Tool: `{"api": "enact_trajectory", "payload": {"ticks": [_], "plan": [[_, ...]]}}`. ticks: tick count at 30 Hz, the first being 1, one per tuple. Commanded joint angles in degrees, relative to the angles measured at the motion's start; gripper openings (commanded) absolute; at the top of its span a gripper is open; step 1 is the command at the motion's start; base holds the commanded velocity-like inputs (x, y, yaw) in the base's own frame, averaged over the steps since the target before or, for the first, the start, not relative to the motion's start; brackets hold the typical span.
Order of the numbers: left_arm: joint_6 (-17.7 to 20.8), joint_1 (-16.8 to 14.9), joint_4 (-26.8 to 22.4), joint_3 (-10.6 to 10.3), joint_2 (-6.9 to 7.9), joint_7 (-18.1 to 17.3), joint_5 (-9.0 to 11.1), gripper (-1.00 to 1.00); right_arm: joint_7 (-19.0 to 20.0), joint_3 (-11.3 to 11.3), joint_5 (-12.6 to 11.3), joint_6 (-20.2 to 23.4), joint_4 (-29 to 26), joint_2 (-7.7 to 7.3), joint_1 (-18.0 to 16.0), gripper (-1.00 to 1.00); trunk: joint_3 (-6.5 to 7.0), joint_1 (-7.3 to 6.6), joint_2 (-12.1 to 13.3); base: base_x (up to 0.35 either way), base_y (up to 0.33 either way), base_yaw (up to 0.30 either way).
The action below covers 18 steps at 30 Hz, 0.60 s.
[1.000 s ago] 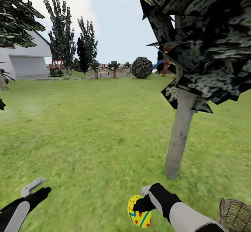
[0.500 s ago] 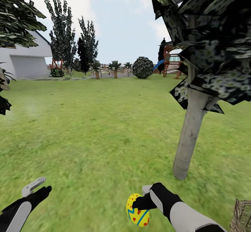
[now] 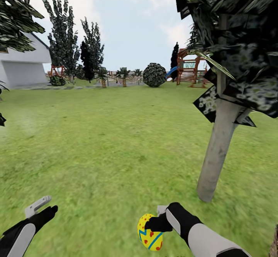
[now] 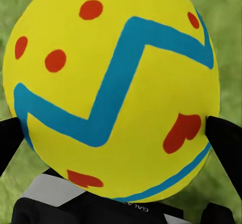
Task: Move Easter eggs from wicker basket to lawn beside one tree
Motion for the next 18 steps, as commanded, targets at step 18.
{"api": "enact_trajectory", "payload": {"ticks": [18], "plan": [[0.0,0.0,0.0,0.1,0.0,0.5,0.7,1.0,-0.1,0.5,-1.7,0.5,0.1,-0.06,-0.1,-1.0,-0.06,0.0,0.0,-0.029,0.105,-0.285]]}}
